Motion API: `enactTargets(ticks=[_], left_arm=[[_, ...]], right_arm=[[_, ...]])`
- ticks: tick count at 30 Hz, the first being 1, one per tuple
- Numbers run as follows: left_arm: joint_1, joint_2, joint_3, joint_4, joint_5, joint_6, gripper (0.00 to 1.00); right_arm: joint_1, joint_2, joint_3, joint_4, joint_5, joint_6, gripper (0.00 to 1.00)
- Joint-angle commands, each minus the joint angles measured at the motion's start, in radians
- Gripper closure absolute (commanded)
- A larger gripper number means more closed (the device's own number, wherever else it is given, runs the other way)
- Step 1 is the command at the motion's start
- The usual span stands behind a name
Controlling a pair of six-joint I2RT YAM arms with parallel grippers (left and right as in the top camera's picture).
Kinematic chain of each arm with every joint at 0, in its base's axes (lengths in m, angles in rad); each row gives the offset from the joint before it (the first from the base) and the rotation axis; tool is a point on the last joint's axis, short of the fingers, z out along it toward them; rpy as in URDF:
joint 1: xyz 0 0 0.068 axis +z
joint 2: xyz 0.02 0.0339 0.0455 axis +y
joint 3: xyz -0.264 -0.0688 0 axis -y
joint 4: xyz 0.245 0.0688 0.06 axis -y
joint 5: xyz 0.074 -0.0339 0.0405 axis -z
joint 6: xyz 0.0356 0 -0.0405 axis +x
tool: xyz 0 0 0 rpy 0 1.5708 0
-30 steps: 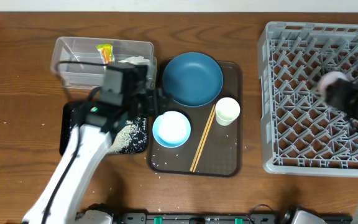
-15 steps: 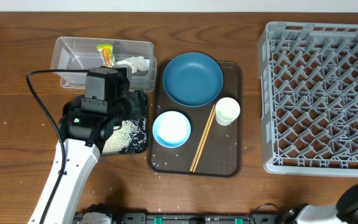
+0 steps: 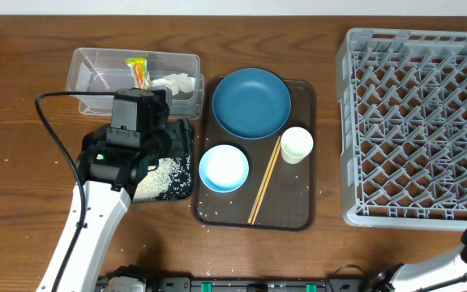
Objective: Sort waste into correct bins and load items into the dishwasher rack
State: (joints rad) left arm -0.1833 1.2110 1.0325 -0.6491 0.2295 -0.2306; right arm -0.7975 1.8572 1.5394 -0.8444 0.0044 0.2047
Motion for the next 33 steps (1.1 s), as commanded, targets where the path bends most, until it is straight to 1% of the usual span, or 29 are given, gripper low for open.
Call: enactTargets(ticks=[1,4,8,13,17,21,25,29,33], left_arm=[[0.002,-0.003,0.006,-0.001,0.006,0.012,0.3],[0.0,-0.003,0.006,0.002,0.019,0.013,0.29],[-0.005,-0.003,0.006,0.004,0.02,0.013,0.29],[-0.057,0.006,0.006,0.048,0.02,0.013,0.29],[-0.126,0.047,0.006,0.115,0.02,0.012,0.29],[-0.217,0.135,0.006,0.214,0.021,0.0,0.29],[-0.314,0.25,0.006,0.34,0.021,-0.03,0.29],[-0.414,0.385,0.006,0.48,0.021,-0.033,0.29],[-0.484,0.496,0.006,0.576,0.02,-0.033,0.29]], right_arm=[[0.0,-0.029,0.034,0.003,-0.137,0.008,0.25],[0.01,-0.066,0.035,0.001,-0.211,0.008,0.25],[0.053,-0.134,0.035,-0.031,-0.245,0.0,0.26],[0.156,-0.197,0.035,-0.081,-0.291,-0.05,0.26],[0.277,-0.204,0.035,-0.124,-0.293,-0.092,0.26],[0.395,-0.202,0.026,-0.14,-0.273,-0.109,0.26],[0.473,-0.202,0.023,-0.141,-0.237,-0.109,0.25],[0.52,-0.202,0.023,-0.145,-0.211,-0.109,0.25],[0.537,-0.202,0.022,-0.148,-0.211,-0.109,0.25]])
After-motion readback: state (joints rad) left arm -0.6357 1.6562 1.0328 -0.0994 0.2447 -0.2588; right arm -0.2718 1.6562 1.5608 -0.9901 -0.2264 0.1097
